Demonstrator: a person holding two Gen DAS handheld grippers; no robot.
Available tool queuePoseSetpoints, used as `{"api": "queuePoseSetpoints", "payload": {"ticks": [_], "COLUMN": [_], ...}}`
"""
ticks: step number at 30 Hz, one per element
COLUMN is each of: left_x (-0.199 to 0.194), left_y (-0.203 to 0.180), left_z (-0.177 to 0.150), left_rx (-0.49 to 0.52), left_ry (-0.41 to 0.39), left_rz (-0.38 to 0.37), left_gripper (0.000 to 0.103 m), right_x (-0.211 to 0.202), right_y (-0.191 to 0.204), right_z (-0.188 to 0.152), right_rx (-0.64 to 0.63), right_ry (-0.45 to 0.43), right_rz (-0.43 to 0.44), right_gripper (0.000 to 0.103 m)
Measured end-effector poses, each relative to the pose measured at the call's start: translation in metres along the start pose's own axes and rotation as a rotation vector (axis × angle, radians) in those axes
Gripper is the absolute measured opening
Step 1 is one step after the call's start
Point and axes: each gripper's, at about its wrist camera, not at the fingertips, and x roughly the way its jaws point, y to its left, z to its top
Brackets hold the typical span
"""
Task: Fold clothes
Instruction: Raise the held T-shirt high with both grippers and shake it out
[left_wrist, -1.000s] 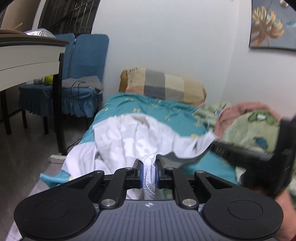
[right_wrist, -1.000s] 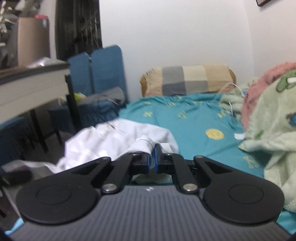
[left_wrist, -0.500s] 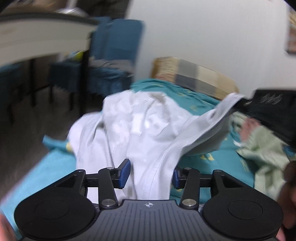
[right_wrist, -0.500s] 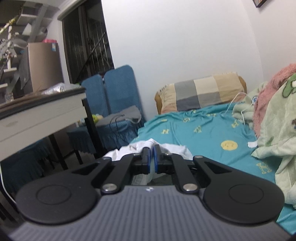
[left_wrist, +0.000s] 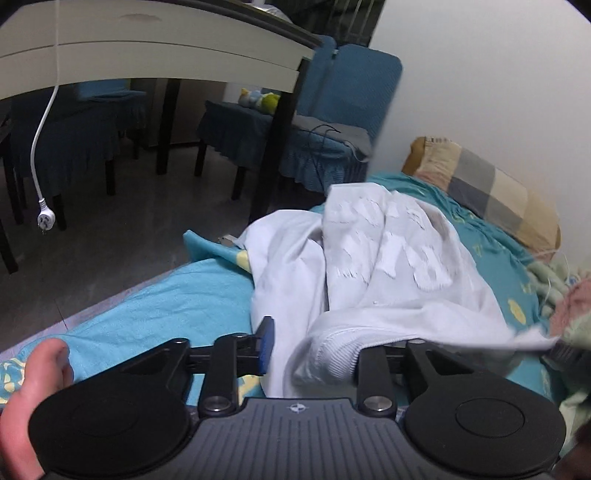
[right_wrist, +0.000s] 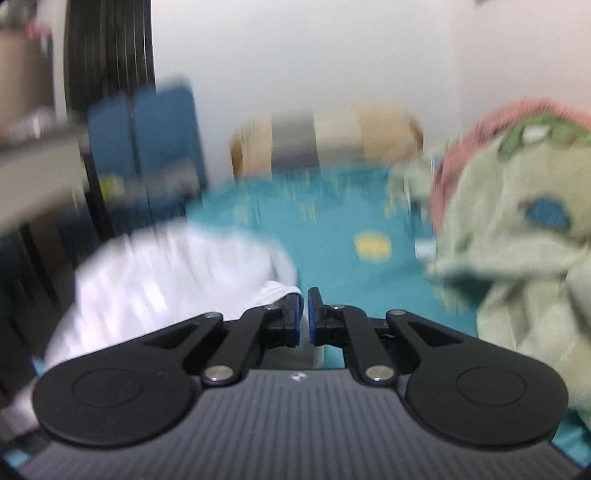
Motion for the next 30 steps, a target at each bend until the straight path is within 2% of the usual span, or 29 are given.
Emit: {"api": "queuePoseSetpoints", "payload": {"ticks": [2, 4, 9, 13, 16, 21, 24, 28, 30], "left_x": [0.003, 0.006, -0.009, -0.05, -0.094, -0.191, -0.258, -0.349, -0.396], "left_y": [0.0, 0.0, -0.002, -0.01, -0.021, -0.032, -0.034, -0.025, -0.021], "left_z": [0.0, 0.004, 0.03, 0.091, 0.148, 0.243, 0.292, 0.346, 0.359], "left_rx": [-0.021, -0.039, -0.026, -0.003, 0.038, 0.065, 0.082, 0.064, 0.073], "left_ry": [0.016, 0.018, -0.056, -0.205, -0.349, -0.524, -0.611, -0.645, -0.682], "left_rz": [-0.003, -0.015, -0.078, -0.148, -0.188, -0.27, -0.314, -0.399, -0.432], "left_gripper": [0.015, 0.01, 0.007, 0.005, 0.005, 0.005, 0.005, 0.005, 0.005], "right_x": [0.017, 0.021, -0.019, -0.075, -0.122, -0.216, -0.288, -0.386, -0.434], "right_y": [0.002, 0.001, 0.004, 0.017, 0.03, 0.05, 0.058, 0.061, 0.06], "right_z": [-0.013, -0.022, 0.002, 0.059, 0.114, 0.2, 0.24, 0.28, 0.293], "right_rx": [-0.003, 0.03, 0.02, 0.004, -0.009, -0.054, -0.071, -0.078, -0.085], "right_ry": [0.106, 0.145, -0.037, -0.219, -0.336, -0.54, -0.655, -0.754, -0.798], "right_rz": [-0.001, 0.003, -0.039, -0.017, -0.003, 0.007, 0.015, 0.037, 0.038], "right_gripper": [0.008, 0.007, 0.006, 0.006, 0.006, 0.006, 0.006, 0.006, 0.006]}}
